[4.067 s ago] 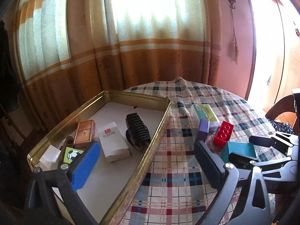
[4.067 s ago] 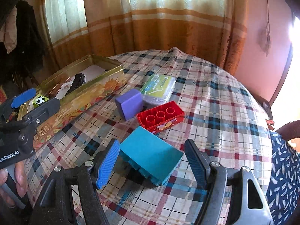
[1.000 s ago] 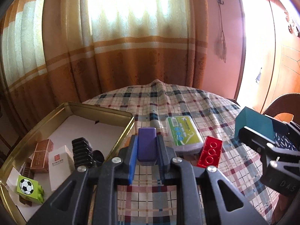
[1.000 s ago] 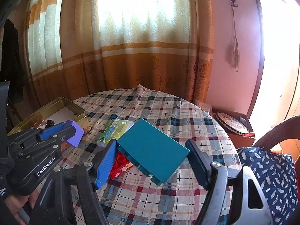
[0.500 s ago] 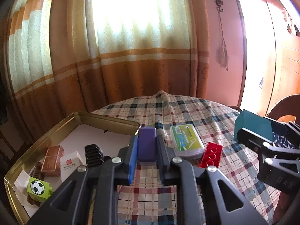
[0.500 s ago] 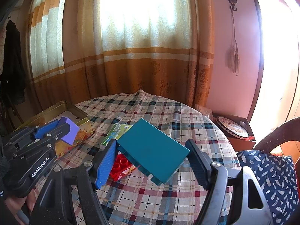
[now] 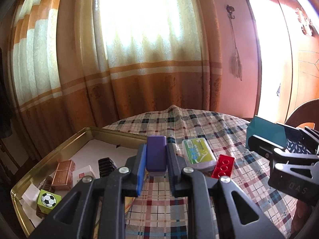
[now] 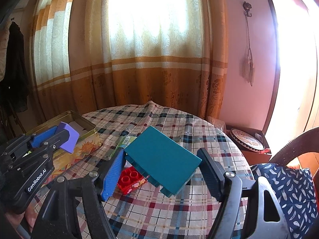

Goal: Organize rigid objects
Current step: 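Carry the purple block with the left tool while the right tool carries the teal block over the tin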

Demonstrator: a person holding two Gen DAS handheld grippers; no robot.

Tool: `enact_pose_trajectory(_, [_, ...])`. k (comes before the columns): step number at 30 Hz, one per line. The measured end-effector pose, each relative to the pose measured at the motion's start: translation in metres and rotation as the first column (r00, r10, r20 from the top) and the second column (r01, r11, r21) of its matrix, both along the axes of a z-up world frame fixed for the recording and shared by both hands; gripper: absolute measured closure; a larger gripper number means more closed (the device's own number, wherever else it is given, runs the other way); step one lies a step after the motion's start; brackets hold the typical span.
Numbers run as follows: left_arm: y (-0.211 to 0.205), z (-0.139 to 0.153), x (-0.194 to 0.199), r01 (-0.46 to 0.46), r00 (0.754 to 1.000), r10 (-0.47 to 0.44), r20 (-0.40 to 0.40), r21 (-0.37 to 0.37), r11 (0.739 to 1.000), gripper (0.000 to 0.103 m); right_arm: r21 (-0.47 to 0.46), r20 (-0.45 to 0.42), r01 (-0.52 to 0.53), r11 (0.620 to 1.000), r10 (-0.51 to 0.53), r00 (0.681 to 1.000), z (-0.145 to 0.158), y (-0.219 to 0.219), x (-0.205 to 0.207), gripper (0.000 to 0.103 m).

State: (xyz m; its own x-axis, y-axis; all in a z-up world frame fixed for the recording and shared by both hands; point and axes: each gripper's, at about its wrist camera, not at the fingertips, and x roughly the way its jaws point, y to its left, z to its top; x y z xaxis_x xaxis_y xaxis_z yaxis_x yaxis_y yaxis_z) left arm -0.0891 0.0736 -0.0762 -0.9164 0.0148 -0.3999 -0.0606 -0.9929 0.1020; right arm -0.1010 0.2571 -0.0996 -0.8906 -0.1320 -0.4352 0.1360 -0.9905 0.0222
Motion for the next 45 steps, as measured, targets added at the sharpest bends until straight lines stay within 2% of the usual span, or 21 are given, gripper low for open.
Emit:
enact_pose_trajectory(13, [-0.005,0.003,0.009,-0.001,1.000,0.001,-0.027,0.011,1.000,0.085,0.014,-0.048,-0.035,0.999,0.036,0.998,0.005,-0.011,0.011,0.028])
enact_pose_trajectory(26, [-0.011,0.004,0.019,-0.010,0.999,0.011,-0.048,0.019,1.000,0.085,-0.045,-0.038,-0.054,0.998,0.052,0.998,0.004,-0.011,0.012,0.028])
enact_pose_trajectory(34, [-0.021,0.006,0.027,-0.027,0.998,0.029,-0.050,0.047,0.999,0.085,-0.039,-0.047,-0.074,0.997,0.072,0.996,0.005,-0.019,0.016,0.028])
enact_pose_trajectory(45, [-0.031,0.005,0.037,-0.038,0.997,0.041,-0.059,0.043,0.998,0.085,-0.013,-0.053,-0.140,0.990,0.139,0.989,0.004,-0.044,0.027,0.028])
